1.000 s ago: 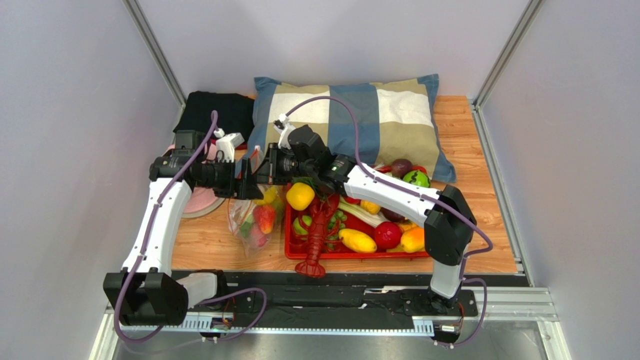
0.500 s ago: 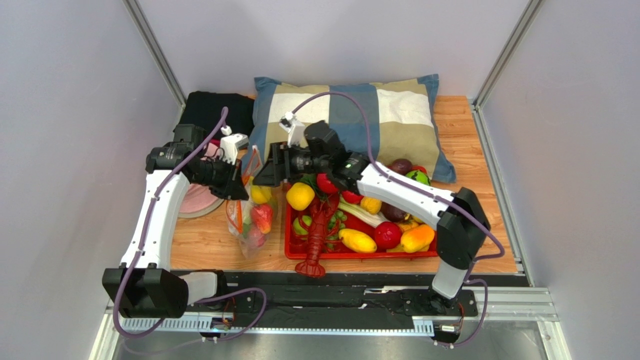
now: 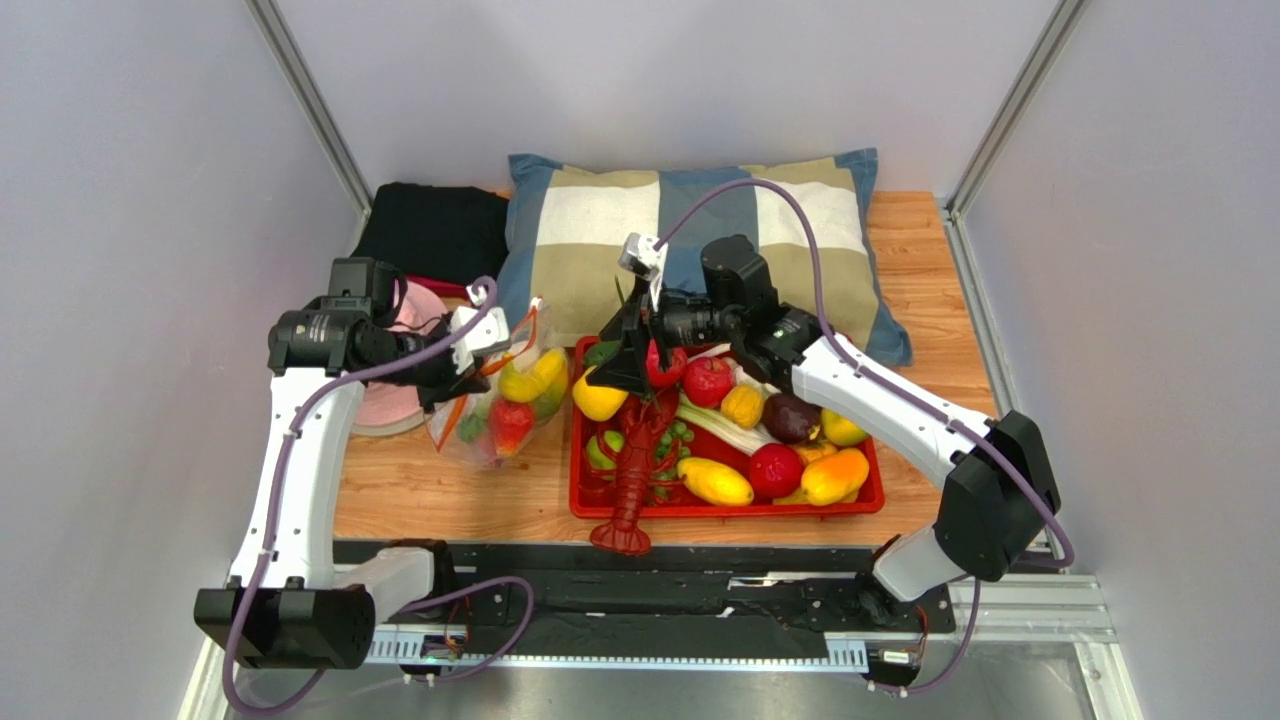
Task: Place the food in the zip-top bag and seal the zipper
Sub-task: Zip the zipper food storage bag at the center of the board.
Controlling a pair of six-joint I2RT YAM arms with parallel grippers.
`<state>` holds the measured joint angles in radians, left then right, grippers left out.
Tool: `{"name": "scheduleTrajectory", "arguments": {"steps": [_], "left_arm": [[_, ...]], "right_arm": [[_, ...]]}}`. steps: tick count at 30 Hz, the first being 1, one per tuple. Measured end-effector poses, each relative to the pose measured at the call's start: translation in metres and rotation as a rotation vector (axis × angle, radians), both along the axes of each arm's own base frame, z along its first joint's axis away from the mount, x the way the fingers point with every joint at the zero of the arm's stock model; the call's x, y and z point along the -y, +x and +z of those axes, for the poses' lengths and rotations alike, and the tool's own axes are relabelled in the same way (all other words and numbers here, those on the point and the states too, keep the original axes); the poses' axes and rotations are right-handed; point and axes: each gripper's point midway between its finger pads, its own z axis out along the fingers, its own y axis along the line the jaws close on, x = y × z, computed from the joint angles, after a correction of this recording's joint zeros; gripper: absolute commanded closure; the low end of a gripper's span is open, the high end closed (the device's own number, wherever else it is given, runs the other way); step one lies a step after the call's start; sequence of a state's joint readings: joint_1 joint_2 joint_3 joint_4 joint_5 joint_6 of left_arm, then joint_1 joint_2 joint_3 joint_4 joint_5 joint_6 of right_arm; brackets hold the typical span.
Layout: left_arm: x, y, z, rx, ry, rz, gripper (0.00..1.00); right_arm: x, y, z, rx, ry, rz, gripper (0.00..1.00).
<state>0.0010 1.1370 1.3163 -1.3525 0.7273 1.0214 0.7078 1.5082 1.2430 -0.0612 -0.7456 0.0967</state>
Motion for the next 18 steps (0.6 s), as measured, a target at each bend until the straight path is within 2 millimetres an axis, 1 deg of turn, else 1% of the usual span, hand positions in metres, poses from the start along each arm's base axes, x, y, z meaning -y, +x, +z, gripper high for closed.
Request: {"name": "scheduleTrajectory", "arguments": {"steps": [3,9,13,18], "left_arm": [[0.0,0.003,0.008,0.135,0.035,-0.121,1.0],[-0.002,0.009,0.011,0.285,0.109,-0.268,1.0],[0.001,0.008,0.012,0.328,0.128,-0.322,1.0],[0.002,0.01,0.011,0.334,0.135,-0.344,1.0]], "right_arm": [[-0.004,-0.009,-0.002,0.086,0.008,0.083,0.18],[-0.011,-0.01,0.0,0.21,0.041,0.171,0.2],[-0.015,-0.009,-0.002,0.255,0.048,0.204,0.23],[-0.023,-0.001,0.006,0.312,0.06,0.219,0.32]]}}
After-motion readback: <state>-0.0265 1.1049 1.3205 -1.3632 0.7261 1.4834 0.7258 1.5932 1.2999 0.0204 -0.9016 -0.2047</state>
